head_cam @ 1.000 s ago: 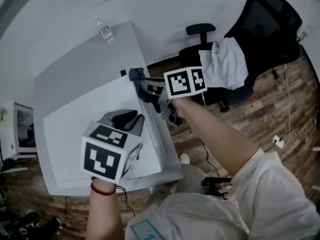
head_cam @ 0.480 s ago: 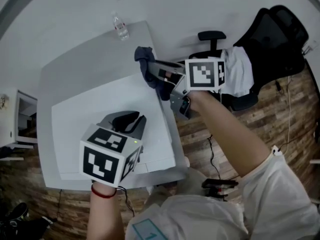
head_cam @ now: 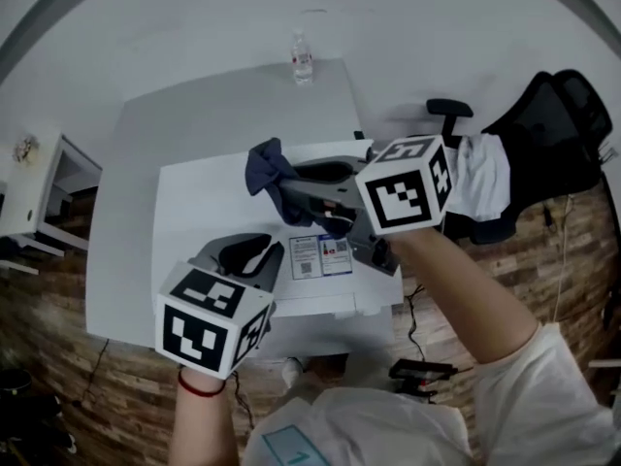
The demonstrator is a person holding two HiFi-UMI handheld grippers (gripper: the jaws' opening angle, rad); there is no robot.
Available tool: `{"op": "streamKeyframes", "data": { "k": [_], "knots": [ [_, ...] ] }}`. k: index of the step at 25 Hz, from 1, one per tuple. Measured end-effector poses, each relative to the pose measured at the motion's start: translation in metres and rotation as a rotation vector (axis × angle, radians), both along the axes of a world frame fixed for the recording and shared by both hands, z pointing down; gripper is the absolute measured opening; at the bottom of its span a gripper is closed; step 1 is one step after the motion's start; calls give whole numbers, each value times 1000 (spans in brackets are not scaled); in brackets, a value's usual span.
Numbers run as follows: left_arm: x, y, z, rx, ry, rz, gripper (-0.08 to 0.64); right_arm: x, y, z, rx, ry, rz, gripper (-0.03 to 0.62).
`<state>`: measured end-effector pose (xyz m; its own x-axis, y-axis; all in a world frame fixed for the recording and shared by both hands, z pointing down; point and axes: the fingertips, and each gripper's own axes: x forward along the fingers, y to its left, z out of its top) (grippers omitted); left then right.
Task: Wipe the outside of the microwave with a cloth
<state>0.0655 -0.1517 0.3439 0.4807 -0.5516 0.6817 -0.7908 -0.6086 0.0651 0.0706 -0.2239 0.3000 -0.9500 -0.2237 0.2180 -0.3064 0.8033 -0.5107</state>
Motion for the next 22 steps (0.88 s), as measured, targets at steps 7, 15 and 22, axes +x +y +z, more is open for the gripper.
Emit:
{"op": "streamKeyframes", "data": {
  "k": [7, 15, 22],
  "knots": [
    [-104, 43, -11, 27, 34, -95, 51, -101, 46, -7, 66, 106, -88, 89],
    [-211, 78, -17, 47, 8, -123, 51, -203, 92, -2, 153, 267, -168, 89],
    [-252, 87, -6, 33, 32, -148, 51, -251, 111, 15, 240, 426, -249, 89]
  ]
}}
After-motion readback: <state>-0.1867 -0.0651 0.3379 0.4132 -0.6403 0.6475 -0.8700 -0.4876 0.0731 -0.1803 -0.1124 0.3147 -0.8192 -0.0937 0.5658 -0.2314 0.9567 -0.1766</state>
